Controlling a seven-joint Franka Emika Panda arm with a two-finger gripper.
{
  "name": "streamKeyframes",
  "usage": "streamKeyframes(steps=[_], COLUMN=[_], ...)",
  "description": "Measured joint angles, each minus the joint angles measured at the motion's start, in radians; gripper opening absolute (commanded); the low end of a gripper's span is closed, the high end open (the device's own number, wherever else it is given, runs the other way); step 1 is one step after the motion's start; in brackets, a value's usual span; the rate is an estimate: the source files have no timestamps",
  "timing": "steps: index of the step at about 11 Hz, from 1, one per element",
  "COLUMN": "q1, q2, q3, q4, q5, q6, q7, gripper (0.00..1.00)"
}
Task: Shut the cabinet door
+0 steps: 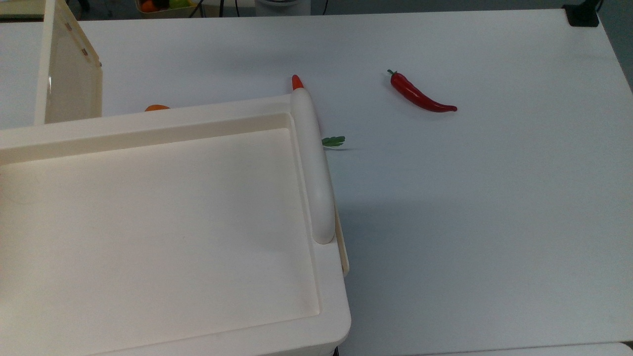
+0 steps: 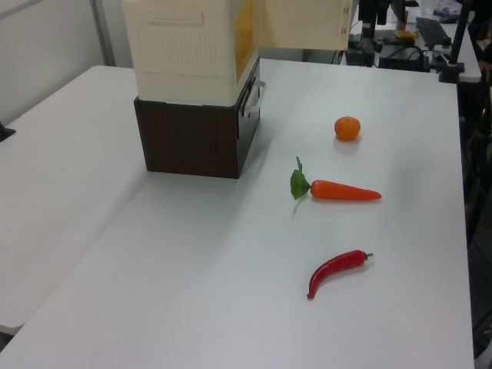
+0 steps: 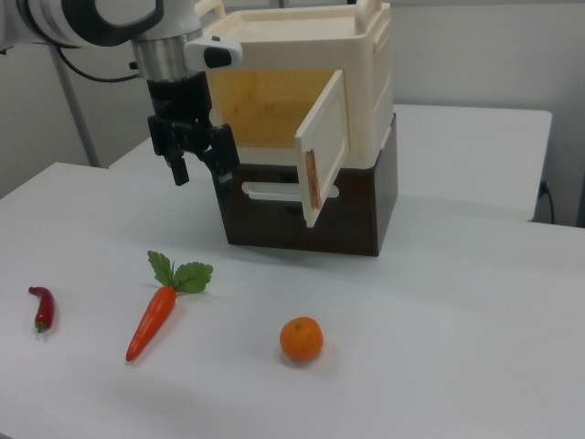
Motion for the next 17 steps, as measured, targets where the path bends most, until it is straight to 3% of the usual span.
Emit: streamKeyframes(steps=[5,8,17], q1=[0.0,0.0,0.0], q2=[0.0,0.0,-0.008], q3=[0.0,0.0,-0.025], q4=[0.0,0.0,0.0], q5=[0.0,0.0,0.0], q6=[0.0,0.0,-0.001], q7=[0.0,-0.001,-0.038], gripper=[0.15,0.01,0.0])
